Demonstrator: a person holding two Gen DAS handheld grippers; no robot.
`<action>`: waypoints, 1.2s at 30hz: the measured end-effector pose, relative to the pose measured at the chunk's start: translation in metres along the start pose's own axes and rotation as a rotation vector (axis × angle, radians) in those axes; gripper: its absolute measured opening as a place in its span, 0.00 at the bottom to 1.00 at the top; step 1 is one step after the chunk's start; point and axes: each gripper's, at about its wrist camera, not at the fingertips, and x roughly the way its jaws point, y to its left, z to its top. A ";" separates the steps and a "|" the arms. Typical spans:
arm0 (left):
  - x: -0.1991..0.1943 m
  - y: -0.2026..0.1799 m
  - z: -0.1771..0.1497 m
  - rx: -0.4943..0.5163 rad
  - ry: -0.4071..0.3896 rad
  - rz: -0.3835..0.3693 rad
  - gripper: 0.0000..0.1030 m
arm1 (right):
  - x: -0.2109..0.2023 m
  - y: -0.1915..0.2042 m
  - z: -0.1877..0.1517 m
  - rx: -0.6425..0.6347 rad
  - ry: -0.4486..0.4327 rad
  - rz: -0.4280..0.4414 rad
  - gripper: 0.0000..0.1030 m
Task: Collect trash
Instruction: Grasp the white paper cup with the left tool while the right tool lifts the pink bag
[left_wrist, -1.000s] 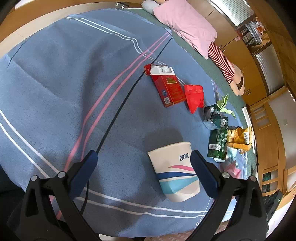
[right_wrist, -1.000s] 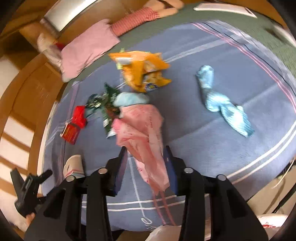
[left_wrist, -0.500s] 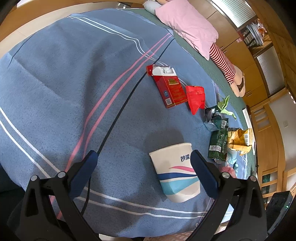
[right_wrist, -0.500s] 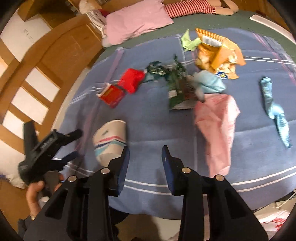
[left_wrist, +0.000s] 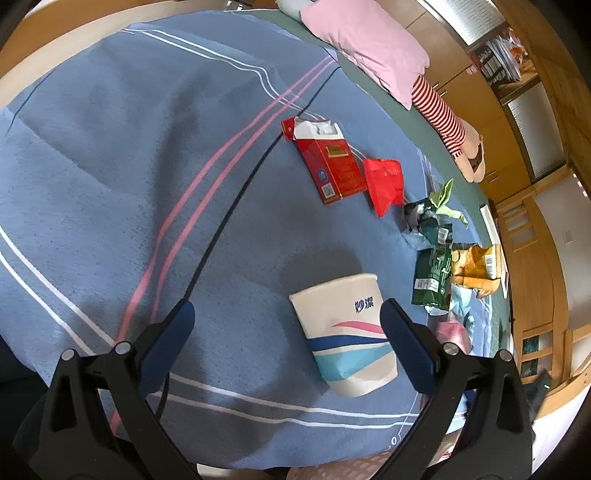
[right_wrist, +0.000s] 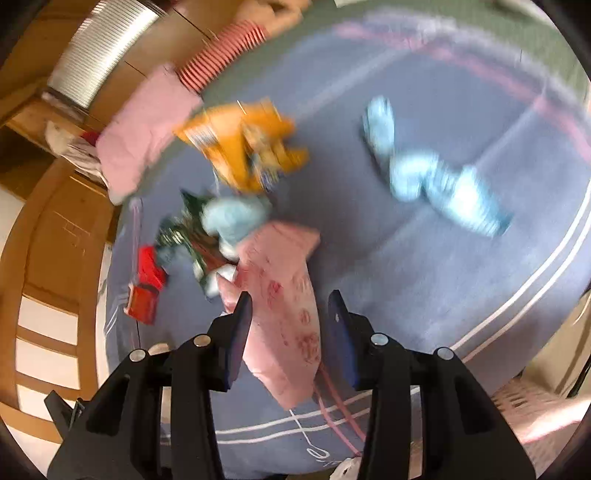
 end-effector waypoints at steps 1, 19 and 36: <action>0.001 -0.001 0.000 0.002 0.001 0.002 0.97 | 0.007 -0.001 -0.001 0.014 0.019 0.034 0.44; 0.021 -0.014 -0.009 0.039 0.094 -0.024 0.97 | 0.002 0.077 -0.072 -0.444 0.022 -0.034 0.37; 0.012 -0.069 -0.029 0.306 -0.020 -0.103 0.28 | -0.048 0.067 -0.102 -0.568 -0.145 -0.163 0.38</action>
